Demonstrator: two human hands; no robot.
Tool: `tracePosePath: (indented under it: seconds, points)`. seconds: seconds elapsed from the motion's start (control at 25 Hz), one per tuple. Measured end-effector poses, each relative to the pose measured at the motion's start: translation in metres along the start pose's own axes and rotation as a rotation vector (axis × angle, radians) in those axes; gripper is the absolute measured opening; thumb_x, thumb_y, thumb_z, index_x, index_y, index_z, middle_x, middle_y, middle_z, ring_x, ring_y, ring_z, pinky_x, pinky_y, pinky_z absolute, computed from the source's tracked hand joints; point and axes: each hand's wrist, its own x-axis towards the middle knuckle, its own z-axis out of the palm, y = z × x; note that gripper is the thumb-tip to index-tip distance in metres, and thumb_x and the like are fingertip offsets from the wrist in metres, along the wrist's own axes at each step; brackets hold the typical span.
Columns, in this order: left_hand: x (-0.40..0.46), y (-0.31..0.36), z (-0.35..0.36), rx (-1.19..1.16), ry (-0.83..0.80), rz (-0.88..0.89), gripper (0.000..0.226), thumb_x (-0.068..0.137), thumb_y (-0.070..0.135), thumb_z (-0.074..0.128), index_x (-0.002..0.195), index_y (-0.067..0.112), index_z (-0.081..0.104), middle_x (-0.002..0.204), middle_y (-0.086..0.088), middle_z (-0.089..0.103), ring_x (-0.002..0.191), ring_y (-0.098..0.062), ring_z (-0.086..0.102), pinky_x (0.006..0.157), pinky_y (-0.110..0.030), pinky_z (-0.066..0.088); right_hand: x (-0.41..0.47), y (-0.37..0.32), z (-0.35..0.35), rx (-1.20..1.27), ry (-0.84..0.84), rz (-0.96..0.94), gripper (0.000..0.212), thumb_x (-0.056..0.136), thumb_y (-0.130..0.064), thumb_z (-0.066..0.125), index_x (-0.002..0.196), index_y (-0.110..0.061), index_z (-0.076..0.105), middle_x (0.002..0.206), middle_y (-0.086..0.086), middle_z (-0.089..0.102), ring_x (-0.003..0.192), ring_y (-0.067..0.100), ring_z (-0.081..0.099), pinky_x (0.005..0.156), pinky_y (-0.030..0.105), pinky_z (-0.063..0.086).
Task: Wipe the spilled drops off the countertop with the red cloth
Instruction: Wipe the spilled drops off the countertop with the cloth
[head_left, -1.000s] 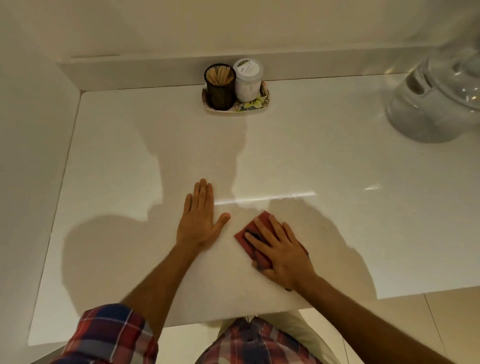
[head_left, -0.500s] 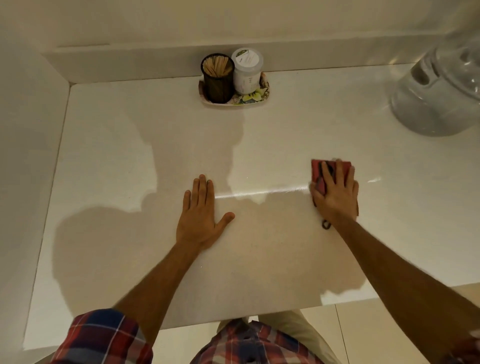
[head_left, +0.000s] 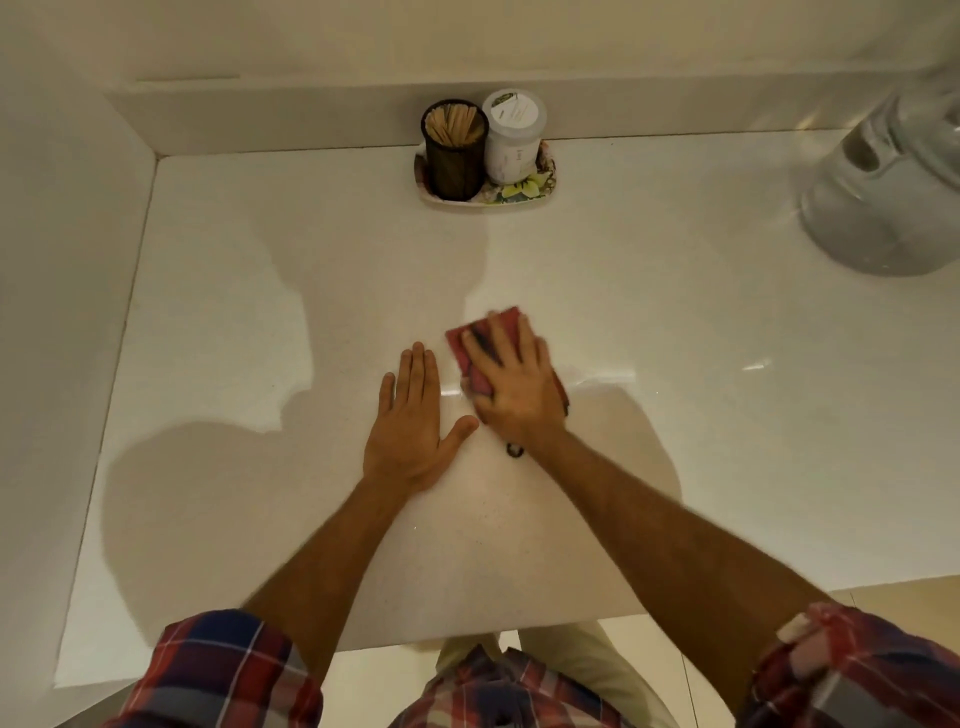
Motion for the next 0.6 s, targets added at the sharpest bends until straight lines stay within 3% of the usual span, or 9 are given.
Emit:
tracePosePath:
  seconds: [0.12,0.2,0.36,0.52,0.6]
  points:
    - [-0.006,0.000,-0.004,-0.054,-0.020,0.023,0.102,0.089,0.080,0.004,0.160,0.008,-0.009,0.170,-0.011,-0.011,0.157,-0.023,-0.011,0.127,-0.042,-0.005,-0.036,-0.027,0.005,0.019,-0.041,-0.155,0.074,0.094,-0.064,0.044,0.158,-0.030,0.030,0.168,0.012,0.024,0.154,0.045,0.011,0.122,0.061,0.019]
    - [-0.001,-0.005,-0.002,-0.110,-0.064,0.019,0.101,0.088,0.079,0.003,0.160,0.008,-0.008,0.169,-0.009,-0.013,0.156,-0.021,-0.014,0.126,-0.039,-0.009,-0.048,-0.021,0.009,0.071,-0.128,-0.178,0.083,0.089,-0.066,0.051,0.160,-0.031,0.023,0.171,0.010,0.014,0.155,0.044,0.002,0.124,0.061,0.012]
    - [-0.005,-0.005,-0.028,-0.326,-0.188,-0.052,0.084,0.099,0.064,0.026,0.160,0.014,-0.003,0.171,-0.004,-0.010,0.156,-0.015,-0.012,0.122,-0.033,-0.010,-0.084,-0.016,-0.013,0.058,-0.286,-0.186,0.091,0.089,-0.060,0.058,0.161,-0.034,0.008,0.172,0.008,-0.005,0.155,0.043,-0.012,0.123,0.061,0.006]
    - [-0.027,0.005,-0.047,-0.539,-0.174,-0.164,0.068,0.103,0.051,0.042,0.159,0.019,0.025,0.169,0.000,0.017,0.157,-0.017,0.008,0.123,-0.032,0.004,-0.110,-0.009,-0.033,0.215,-0.238,-0.081,0.075,0.089,-0.035,0.069,0.155,-0.019,0.037,0.169,0.011,0.019,0.156,0.038,0.012,0.123,0.049,0.030]
    - [-0.042,0.015,-0.050,-0.601,-0.136,-0.167,0.056,0.103,0.042,0.050,0.154,0.020,0.040,0.163,-0.003,0.035,0.152,-0.022,0.026,0.125,-0.037,0.016,-0.118,-0.001,-0.047,0.366,-0.236,0.045,0.060,0.091,-0.028,0.065,0.148,-0.024,0.049,0.161,0.009,0.041,0.146,0.031,0.040,0.114,0.037,0.042]
